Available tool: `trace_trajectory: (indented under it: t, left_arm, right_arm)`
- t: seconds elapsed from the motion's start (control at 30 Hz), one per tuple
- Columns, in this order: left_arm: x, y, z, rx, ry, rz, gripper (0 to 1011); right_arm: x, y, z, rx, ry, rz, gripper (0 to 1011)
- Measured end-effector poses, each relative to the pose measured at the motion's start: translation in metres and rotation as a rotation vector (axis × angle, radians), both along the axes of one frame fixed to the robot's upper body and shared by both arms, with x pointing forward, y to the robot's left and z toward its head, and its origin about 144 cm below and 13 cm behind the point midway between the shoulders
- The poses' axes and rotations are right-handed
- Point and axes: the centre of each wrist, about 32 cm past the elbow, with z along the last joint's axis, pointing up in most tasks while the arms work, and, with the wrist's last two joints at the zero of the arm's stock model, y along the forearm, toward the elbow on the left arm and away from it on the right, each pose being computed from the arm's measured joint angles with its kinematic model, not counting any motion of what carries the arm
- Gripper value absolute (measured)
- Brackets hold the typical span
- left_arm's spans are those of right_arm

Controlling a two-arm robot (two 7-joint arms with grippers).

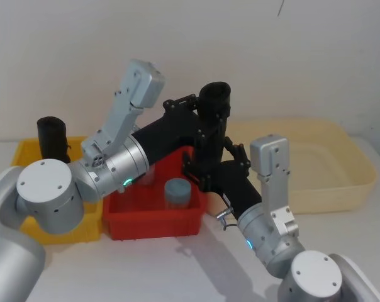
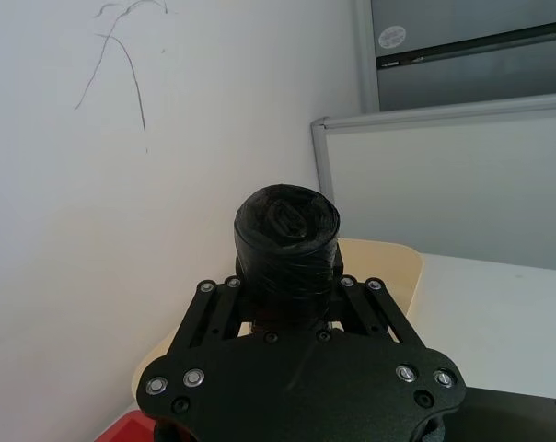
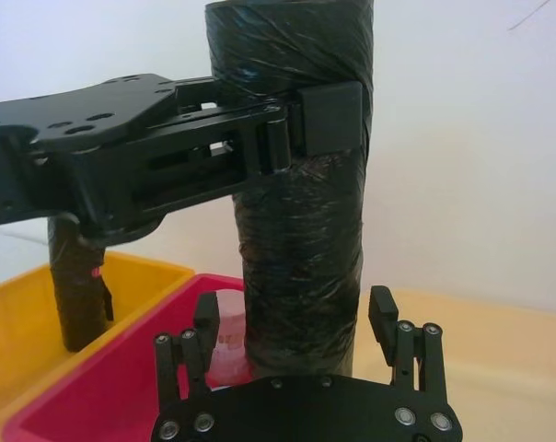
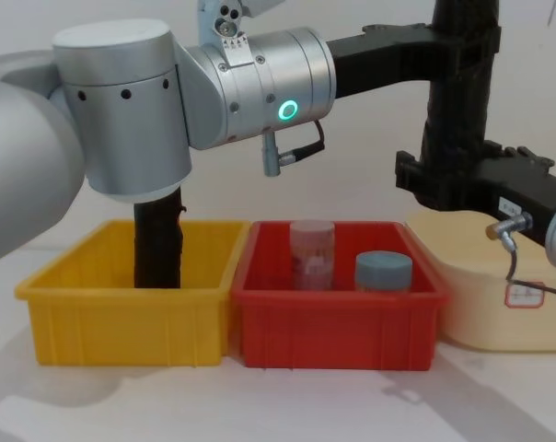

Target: Pick up the garbage bag with the one hand and transfer it to the other hand.

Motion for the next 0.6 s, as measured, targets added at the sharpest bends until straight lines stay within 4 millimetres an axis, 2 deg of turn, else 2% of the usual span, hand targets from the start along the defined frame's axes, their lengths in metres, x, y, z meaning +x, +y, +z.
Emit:
trace_trajectory:
  t: [0.27, 0.6]
  left_arm:
    - [0.0, 0.0, 0.0, 0.0, 0.0, 0.0, 381]
    - [0.0, 0.0, 0.0, 0.0, 0.0, 0.0, 381]
  right_arm:
    - [0.01, 0.004, 0.005, 0.001, 0.01, -0.007, 980]
    - [0.017, 0.007, 0.011, -0.011, 0.024, -0.02, 737]
